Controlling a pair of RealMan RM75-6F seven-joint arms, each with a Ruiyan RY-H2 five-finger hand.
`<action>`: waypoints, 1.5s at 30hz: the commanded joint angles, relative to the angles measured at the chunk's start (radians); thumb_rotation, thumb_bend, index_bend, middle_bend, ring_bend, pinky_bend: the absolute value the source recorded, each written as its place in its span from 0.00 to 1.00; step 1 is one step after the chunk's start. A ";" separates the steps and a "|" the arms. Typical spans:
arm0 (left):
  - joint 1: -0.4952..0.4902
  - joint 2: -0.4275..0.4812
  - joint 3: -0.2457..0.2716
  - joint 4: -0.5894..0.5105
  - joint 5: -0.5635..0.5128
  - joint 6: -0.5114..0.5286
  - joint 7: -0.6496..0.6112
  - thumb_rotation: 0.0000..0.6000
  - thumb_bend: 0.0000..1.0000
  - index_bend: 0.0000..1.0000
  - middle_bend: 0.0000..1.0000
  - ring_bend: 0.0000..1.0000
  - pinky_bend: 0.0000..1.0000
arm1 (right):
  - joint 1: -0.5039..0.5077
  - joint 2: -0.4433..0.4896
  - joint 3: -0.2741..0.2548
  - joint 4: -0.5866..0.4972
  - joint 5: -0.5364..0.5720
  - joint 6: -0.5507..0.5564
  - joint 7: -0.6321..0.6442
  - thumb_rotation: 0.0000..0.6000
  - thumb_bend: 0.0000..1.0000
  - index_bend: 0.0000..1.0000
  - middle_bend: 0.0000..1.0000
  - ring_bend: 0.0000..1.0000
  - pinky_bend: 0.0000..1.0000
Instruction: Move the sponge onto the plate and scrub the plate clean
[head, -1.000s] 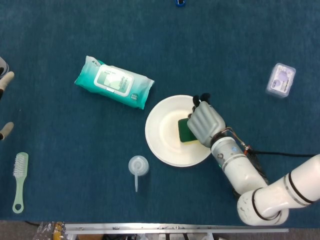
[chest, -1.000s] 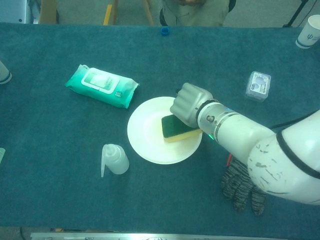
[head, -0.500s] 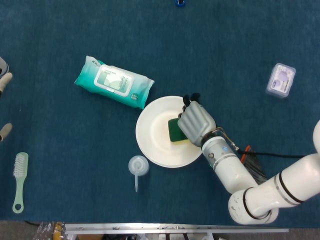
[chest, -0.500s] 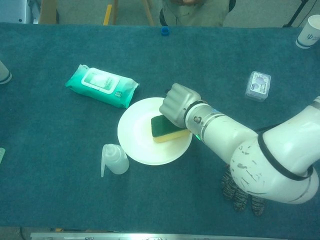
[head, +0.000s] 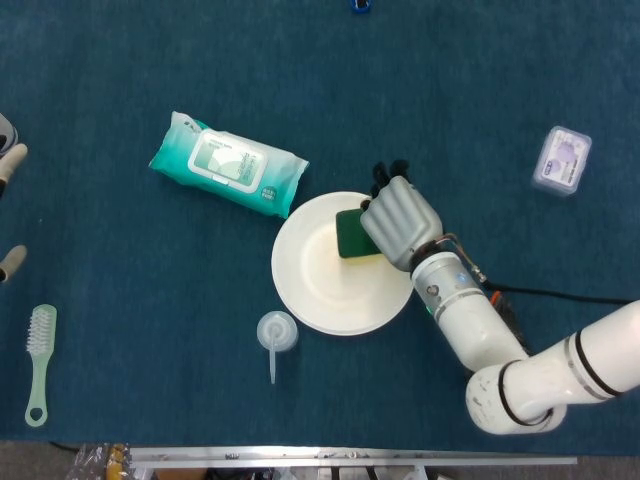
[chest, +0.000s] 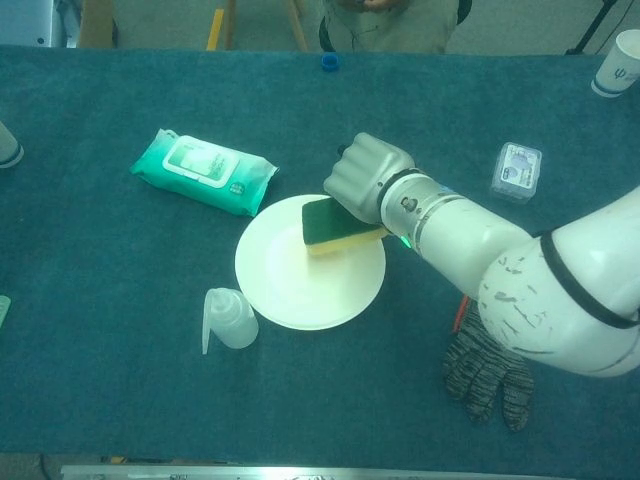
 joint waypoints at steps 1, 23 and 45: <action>0.002 0.002 0.000 0.000 -0.001 0.002 -0.002 1.00 0.22 0.05 0.02 0.00 0.08 | 0.005 -0.016 0.008 0.016 0.000 -0.012 0.003 1.00 0.35 0.43 0.29 0.10 0.20; 0.011 0.003 0.004 -0.003 0.011 0.012 -0.003 1.00 0.21 0.05 0.02 0.00 0.08 | 0.014 -0.036 -0.038 -0.002 0.009 0.009 -0.038 1.00 0.35 0.43 0.29 0.10 0.20; 0.004 -0.001 -0.001 -0.033 0.017 0.010 0.031 1.00 0.22 0.05 0.02 0.00 0.08 | -0.035 0.119 -0.071 -0.091 -0.071 0.020 0.038 1.00 0.35 0.43 0.29 0.10 0.20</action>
